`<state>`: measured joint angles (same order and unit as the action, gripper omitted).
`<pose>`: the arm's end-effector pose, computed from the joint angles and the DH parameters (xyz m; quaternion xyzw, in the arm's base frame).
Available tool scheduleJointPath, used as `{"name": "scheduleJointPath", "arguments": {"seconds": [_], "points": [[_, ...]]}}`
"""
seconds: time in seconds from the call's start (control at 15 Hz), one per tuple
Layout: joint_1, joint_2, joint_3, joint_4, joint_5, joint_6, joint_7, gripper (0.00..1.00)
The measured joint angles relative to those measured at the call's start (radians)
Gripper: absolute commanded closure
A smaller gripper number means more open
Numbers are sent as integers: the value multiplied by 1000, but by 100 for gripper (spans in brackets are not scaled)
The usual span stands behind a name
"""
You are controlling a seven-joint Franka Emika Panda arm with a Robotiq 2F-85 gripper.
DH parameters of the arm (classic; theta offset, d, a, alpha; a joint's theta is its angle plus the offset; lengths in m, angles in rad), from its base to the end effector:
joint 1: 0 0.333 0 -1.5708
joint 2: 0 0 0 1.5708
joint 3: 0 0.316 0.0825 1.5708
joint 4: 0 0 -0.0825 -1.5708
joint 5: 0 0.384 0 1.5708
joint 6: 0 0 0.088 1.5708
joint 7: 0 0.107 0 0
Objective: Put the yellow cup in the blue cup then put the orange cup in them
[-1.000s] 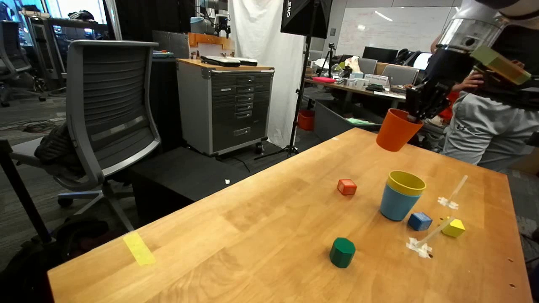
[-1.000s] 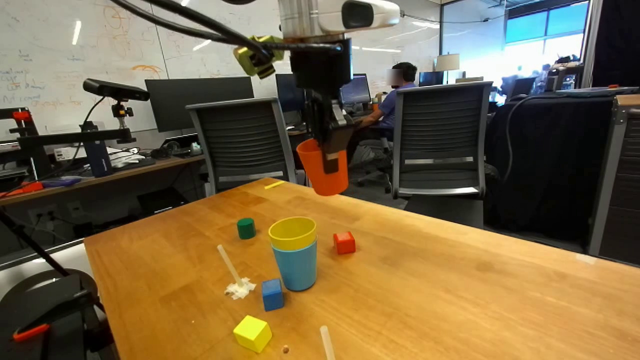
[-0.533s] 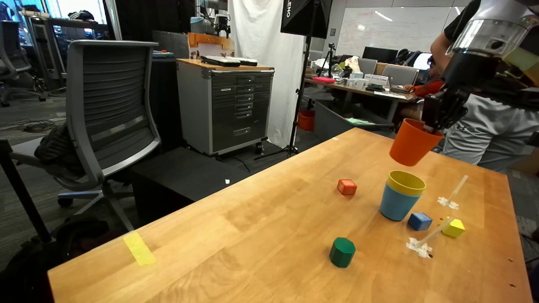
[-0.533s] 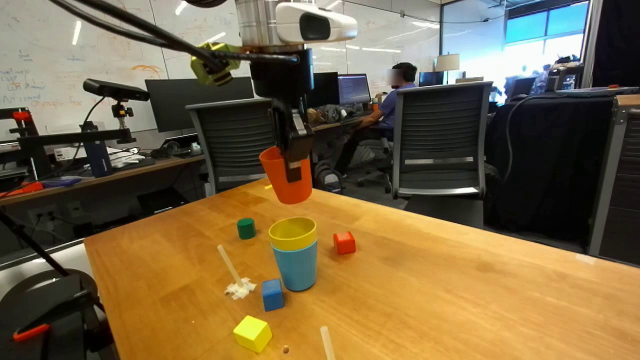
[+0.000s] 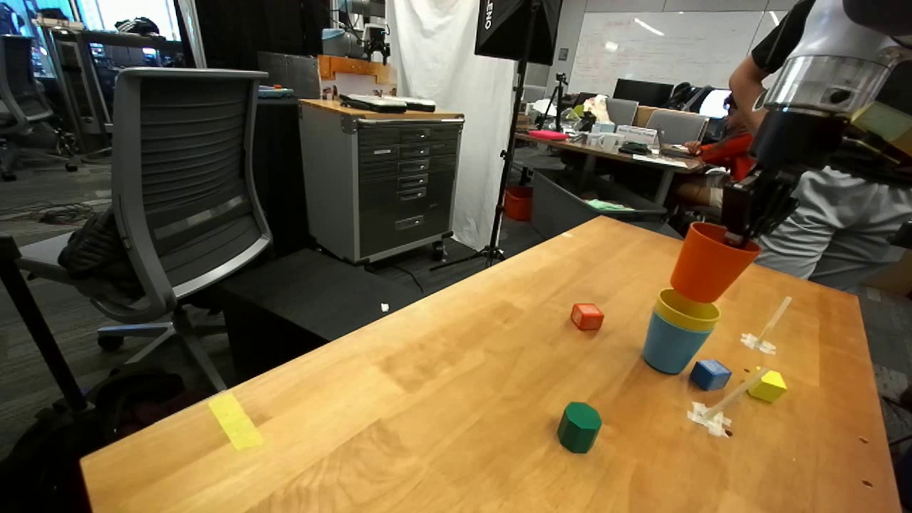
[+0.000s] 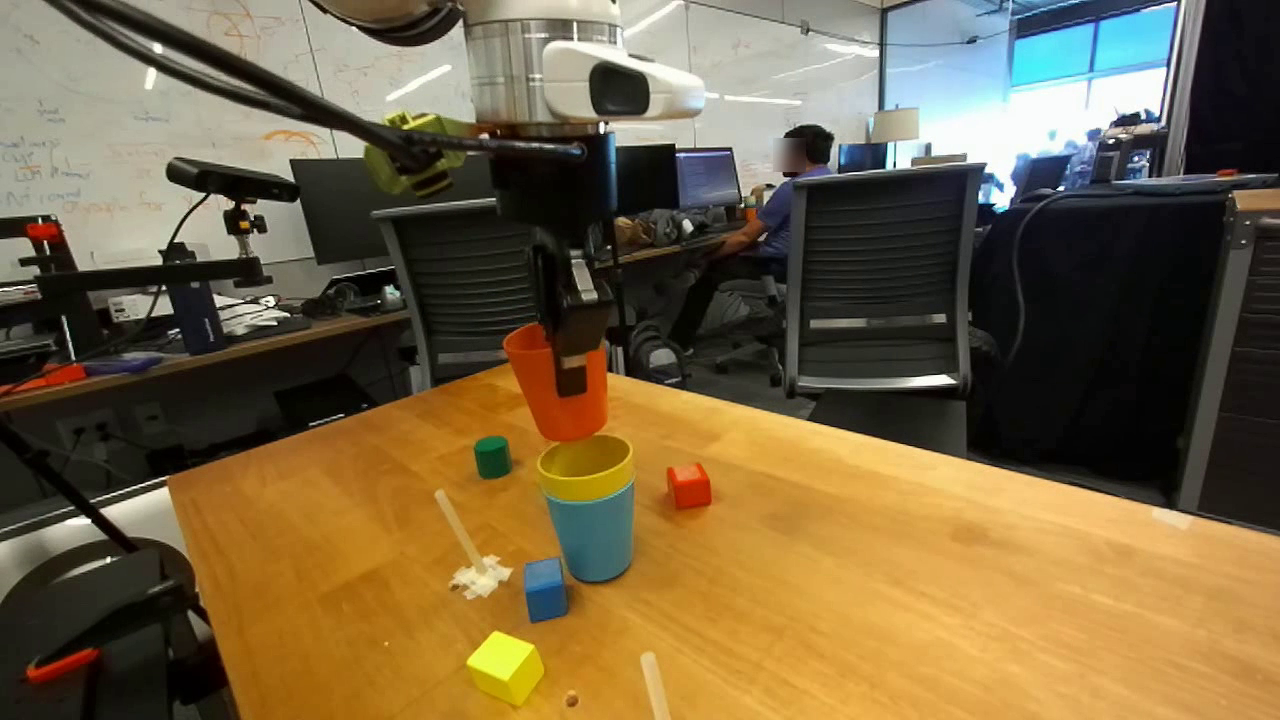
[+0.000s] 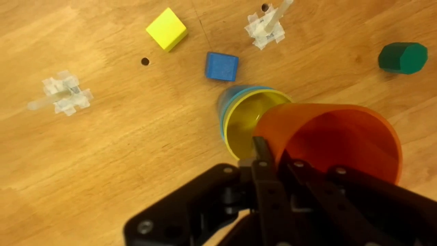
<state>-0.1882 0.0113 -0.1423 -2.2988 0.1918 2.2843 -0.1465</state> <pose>0.4847 -0.1616 0.3414 -0.9853 0.1548 -0.0044 0.0718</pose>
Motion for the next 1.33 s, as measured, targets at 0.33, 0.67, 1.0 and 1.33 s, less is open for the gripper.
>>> {"name": "scheduleJointPath", "arguments": {"seconds": [0.33, 0.67, 1.0, 1.33], "points": [[0, 25, -1, 3, -19, 0, 38, 99], [0, 57, -6, 13, -38, 0, 75, 99], [-1, 73, -10, 23, -40, 2, 80, 91], [-1, 93, -10, 31, -52, 3, 81, 53]]}}
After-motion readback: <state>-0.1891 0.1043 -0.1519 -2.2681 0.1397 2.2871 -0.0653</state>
